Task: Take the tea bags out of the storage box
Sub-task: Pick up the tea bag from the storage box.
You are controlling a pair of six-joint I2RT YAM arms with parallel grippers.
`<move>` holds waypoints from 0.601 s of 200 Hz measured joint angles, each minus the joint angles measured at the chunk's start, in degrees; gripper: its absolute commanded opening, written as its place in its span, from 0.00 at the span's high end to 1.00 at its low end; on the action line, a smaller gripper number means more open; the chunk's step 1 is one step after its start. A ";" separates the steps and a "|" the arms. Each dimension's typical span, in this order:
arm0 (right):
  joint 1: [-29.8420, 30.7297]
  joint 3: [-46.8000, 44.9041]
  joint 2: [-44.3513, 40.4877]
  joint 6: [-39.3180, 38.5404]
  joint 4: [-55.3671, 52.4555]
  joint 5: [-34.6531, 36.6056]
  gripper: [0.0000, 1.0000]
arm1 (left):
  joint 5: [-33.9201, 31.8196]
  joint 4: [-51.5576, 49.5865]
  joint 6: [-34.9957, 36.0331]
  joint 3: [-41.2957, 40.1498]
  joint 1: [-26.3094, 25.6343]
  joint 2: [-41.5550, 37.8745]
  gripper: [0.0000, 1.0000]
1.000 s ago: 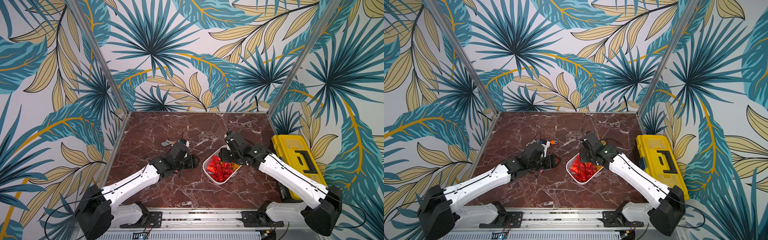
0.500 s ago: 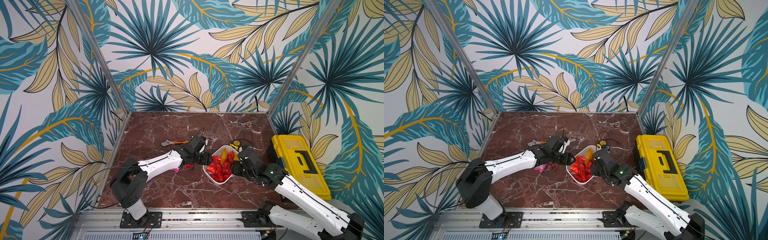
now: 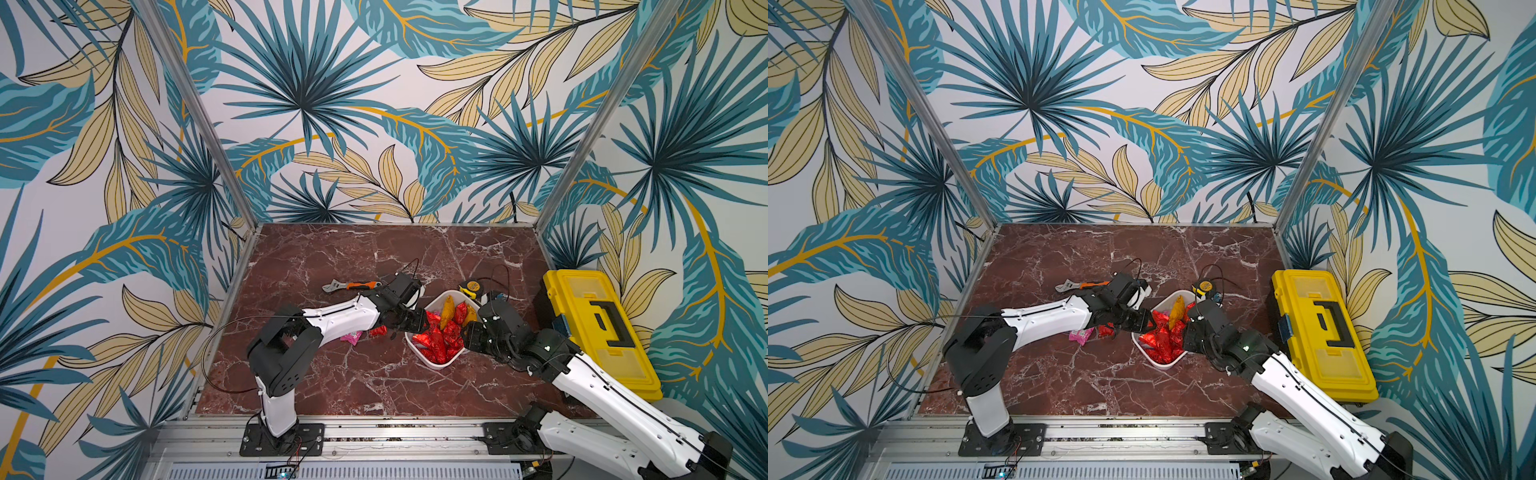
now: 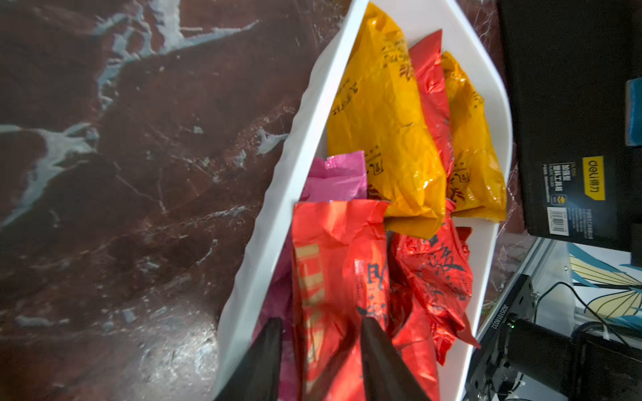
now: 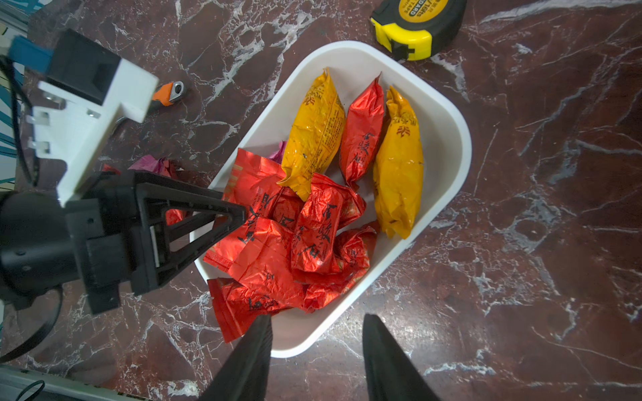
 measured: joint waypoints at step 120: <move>0.00 -0.44 2.78 -1.64 0.33 -3.69 0.48 | -1.01 1.25 -1.62 0.13 0.04 -4.83 0.88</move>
